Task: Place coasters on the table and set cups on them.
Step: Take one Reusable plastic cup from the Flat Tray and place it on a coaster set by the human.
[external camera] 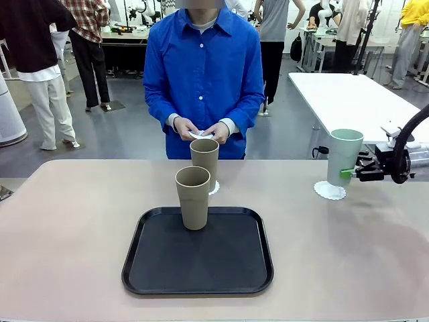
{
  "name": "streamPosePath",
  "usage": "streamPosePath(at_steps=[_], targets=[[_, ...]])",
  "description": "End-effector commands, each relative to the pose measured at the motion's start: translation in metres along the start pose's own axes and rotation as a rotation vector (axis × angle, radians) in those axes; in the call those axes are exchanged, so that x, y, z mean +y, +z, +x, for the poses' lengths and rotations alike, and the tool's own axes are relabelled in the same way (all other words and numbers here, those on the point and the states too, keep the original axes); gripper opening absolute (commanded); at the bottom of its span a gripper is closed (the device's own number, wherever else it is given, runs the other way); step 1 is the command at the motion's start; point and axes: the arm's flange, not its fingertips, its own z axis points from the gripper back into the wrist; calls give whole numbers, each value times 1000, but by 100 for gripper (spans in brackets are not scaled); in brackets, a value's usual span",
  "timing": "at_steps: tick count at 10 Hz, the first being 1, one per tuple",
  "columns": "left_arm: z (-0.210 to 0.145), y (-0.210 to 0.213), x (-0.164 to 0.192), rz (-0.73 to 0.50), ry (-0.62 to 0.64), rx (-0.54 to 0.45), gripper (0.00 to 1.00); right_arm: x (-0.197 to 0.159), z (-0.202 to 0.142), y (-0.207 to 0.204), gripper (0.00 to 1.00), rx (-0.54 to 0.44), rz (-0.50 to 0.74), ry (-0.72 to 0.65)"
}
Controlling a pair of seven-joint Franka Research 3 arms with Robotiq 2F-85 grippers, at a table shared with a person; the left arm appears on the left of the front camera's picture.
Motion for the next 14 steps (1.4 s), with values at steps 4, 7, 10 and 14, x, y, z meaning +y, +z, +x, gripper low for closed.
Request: streamPosePath(at_steps=[4,7,10,14], targets=[[-1,1,-3,-4,-2,1,100,-5,-20,-8,81,-49,68,73],[-1,1,-3,-4,-2,1,100,-13,-28,-14,81,-56,99,79],[-1,1,-3,-4,-2,1,100,-17,-34,-17,81,-58,122,83],[-1,1,-3,-4,-2,1,100,-25,-39,-15,81,-54,117,77]])
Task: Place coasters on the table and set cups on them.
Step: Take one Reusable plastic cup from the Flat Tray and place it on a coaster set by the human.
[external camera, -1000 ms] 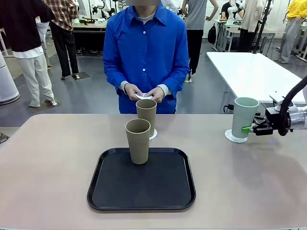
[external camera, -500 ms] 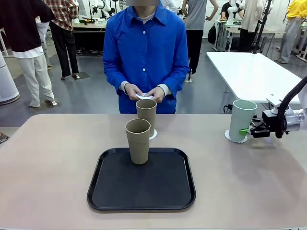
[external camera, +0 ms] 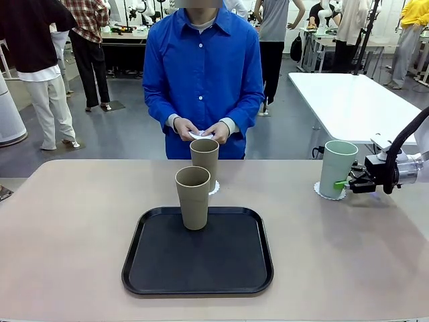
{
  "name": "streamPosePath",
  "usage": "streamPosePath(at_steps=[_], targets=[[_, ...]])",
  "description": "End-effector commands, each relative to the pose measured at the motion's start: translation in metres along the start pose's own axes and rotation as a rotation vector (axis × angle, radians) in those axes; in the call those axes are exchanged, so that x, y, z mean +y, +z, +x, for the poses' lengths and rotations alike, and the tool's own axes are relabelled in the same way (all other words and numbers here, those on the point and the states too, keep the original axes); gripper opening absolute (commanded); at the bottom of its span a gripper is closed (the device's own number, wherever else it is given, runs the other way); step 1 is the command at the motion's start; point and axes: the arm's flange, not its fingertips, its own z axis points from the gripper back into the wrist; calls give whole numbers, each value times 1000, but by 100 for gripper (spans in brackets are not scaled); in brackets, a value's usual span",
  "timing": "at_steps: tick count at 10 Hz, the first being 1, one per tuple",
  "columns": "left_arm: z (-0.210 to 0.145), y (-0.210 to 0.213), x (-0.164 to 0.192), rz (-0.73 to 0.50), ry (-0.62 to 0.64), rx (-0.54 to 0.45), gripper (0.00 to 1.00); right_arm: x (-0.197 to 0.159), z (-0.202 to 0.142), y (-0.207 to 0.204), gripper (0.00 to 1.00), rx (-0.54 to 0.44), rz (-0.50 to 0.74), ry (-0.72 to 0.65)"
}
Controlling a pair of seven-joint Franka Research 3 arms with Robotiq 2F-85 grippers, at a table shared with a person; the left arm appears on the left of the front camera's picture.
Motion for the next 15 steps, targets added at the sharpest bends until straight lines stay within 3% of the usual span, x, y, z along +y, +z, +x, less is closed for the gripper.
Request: streamPosePath(at_steps=[1,3,4,5,15], targets=[[-1,1,-3,-4,-2,1,100,-8,-2,5,81,-3,26,11],[-1,1,-3,-4,-2,1,100,-9,-5,5,81,4,32,4],[-1,1,-3,-4,-2,1,100,-9,-4,5,97,7,35,0],[-1,1,-3,-4,-2,1,100,-8,-5,5,100,9,38,-2],[-1,1,-3,-4,-2,1,100,-10,-4,10,100,34,81,-28]])
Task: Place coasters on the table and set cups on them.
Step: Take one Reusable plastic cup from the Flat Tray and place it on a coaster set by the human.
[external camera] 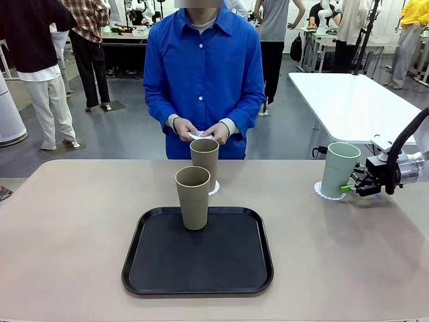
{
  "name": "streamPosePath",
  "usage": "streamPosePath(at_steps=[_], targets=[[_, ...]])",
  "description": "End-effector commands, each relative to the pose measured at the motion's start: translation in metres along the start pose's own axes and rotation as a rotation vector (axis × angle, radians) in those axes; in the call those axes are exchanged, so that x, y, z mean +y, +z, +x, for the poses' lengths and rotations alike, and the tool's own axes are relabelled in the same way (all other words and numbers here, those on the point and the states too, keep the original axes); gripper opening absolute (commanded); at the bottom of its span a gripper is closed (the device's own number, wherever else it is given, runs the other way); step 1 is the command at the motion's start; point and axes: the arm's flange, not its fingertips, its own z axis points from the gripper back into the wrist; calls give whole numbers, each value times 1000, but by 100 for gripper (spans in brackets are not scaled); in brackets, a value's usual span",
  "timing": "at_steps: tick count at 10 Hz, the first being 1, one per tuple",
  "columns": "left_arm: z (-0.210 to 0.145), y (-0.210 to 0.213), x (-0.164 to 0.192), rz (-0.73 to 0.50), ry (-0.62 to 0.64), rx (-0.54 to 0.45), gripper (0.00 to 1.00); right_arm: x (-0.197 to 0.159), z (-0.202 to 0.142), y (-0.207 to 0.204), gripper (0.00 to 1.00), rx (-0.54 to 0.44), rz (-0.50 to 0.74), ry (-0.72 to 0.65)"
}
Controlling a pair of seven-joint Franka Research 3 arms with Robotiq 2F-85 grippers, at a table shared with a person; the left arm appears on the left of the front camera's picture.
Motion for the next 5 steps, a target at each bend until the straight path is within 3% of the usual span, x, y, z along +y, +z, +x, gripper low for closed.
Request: streamPosePath(at_steps=[1,5], targets=[[-1,1,-3,-4,-2,1,100,-5,2,6,100,3,20,-18],[-1,1,-3,-4,-2,1,100,-4,6,21,100,1,-8,-14]])
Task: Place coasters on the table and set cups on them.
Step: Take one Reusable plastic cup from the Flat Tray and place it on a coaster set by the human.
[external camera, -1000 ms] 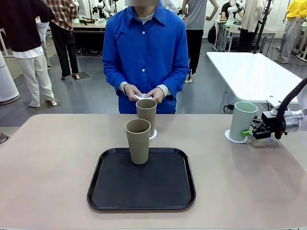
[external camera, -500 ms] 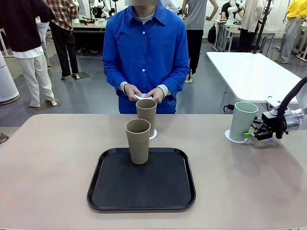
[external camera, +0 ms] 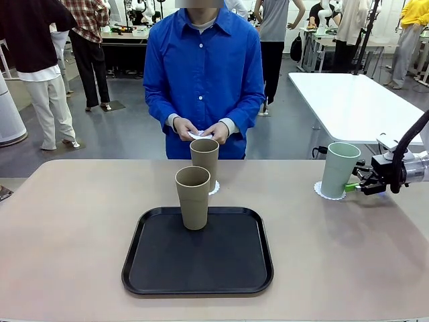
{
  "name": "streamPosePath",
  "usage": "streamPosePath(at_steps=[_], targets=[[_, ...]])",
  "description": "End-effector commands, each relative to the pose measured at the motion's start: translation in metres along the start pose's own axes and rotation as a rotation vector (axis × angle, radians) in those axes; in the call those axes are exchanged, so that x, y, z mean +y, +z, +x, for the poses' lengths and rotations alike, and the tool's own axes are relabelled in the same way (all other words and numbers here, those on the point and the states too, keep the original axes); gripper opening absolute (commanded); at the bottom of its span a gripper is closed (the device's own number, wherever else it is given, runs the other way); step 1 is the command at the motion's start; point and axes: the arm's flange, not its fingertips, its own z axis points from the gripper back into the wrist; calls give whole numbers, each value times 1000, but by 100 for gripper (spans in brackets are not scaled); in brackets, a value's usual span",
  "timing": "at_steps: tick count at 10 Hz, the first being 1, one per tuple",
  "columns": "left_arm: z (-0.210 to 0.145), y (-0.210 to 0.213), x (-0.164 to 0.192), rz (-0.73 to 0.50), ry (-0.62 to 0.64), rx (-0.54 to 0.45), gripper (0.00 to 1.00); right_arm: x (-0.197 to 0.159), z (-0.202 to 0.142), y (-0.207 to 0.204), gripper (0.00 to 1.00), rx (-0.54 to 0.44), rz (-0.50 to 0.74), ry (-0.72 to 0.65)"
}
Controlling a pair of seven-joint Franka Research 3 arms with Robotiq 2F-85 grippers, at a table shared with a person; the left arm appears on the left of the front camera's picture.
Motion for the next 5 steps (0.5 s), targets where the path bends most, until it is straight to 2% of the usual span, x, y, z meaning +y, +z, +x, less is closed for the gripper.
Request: streamPosePath(at_steps=[1,5], targets=[[-1,1,-3,-4,-2,1,100,-4,7,10,100,-1,9,-18],[-1,1,-3,-4,-2,1,100,13,17,45,100,24,-72,-7]])
